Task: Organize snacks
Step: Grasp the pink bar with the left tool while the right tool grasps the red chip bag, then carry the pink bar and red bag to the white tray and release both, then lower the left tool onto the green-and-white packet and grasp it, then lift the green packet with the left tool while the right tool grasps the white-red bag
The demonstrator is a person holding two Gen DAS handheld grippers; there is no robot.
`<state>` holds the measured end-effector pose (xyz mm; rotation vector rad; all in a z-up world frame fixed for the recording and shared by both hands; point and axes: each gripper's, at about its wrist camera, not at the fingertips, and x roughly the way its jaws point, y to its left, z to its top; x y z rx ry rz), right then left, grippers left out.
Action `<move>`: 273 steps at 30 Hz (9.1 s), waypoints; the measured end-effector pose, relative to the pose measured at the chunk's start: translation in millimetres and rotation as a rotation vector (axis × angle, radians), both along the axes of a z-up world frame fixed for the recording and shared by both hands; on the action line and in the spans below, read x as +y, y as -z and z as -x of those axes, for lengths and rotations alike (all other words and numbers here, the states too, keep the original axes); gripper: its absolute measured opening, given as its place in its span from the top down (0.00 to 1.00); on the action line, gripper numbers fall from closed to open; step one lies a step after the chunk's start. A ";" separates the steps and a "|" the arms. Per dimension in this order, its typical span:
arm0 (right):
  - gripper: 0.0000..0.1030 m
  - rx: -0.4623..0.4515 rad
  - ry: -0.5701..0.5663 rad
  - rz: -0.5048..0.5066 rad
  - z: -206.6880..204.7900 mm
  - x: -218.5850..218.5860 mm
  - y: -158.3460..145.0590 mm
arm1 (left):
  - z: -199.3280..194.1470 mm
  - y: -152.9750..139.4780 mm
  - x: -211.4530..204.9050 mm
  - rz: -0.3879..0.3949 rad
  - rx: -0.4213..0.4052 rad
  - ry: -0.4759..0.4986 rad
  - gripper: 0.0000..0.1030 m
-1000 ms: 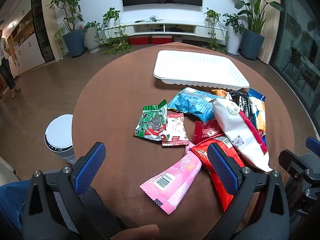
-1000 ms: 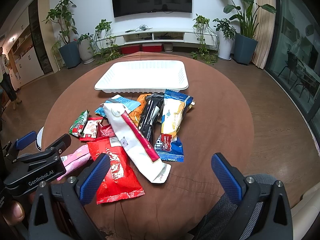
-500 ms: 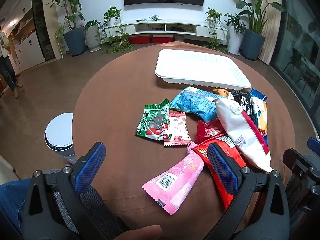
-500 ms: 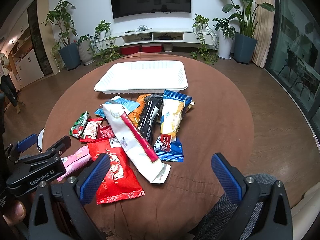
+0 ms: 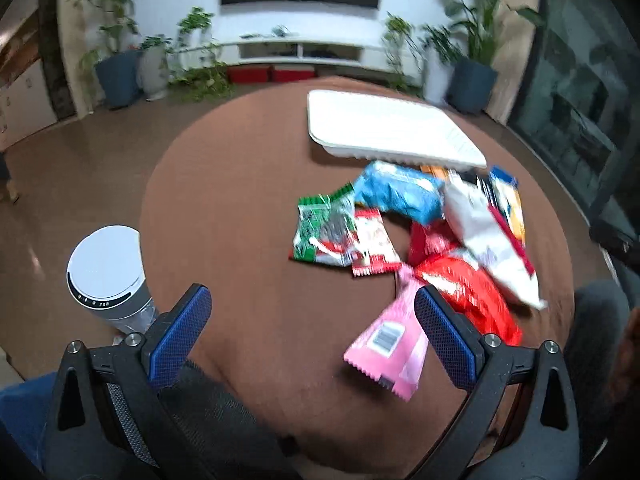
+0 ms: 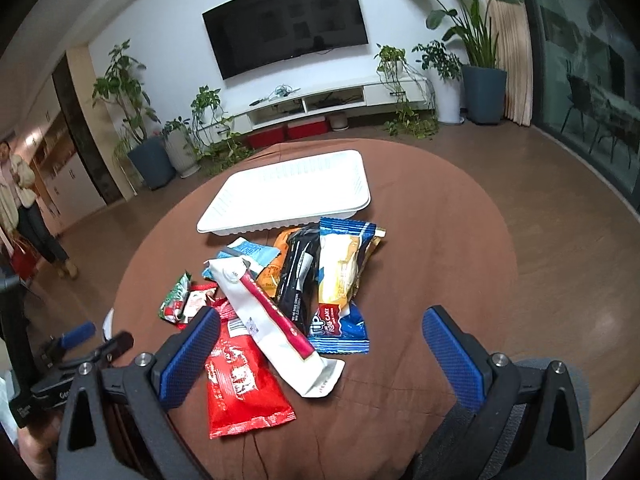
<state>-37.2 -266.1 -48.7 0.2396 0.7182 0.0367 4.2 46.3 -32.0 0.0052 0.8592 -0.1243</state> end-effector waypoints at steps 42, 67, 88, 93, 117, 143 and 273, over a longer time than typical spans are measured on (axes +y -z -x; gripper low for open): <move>0.20 0.177 -0.371 -0.050 -14.6 48.9 28.3 | -52.3 49.8 -55.2 0.005 0.318 0.439 0.79; 0.38 0.344 -0.488 0.288 -60.9 121.1 89.8 | -23.1 43.0 -0.7 0.265 0.227 0.289 0.79; 0.72 0.265 -0.497 -0.125 -54.4 73.9 53.6 | -19.7 26.5 15.3 0.346 0.168 0.261 0.79; 0.72 0.226 -0.501 -0.260 -52.7 55.7 39.8 | -29.7 8.5 21.4 0.356 0.131 0.253 0.79; 0.72 0.142 -0.162 -0.309 -252.6 -88.1 -5.8 | -291.2 -74.3 -27.7 0.172 0.059 0.296 0.79; 0.71 0.346 -0.227 -0.133 -347.6 -39.7 81.5 | -348.6 57.4 -102.7 0.002 0.250 0.276 0.79; 0.46 0.458 -0.871 0.253 -84.8 110.1 92.3 | -96.8 36.1 -31.2 0.079 0.241 0.258 0.75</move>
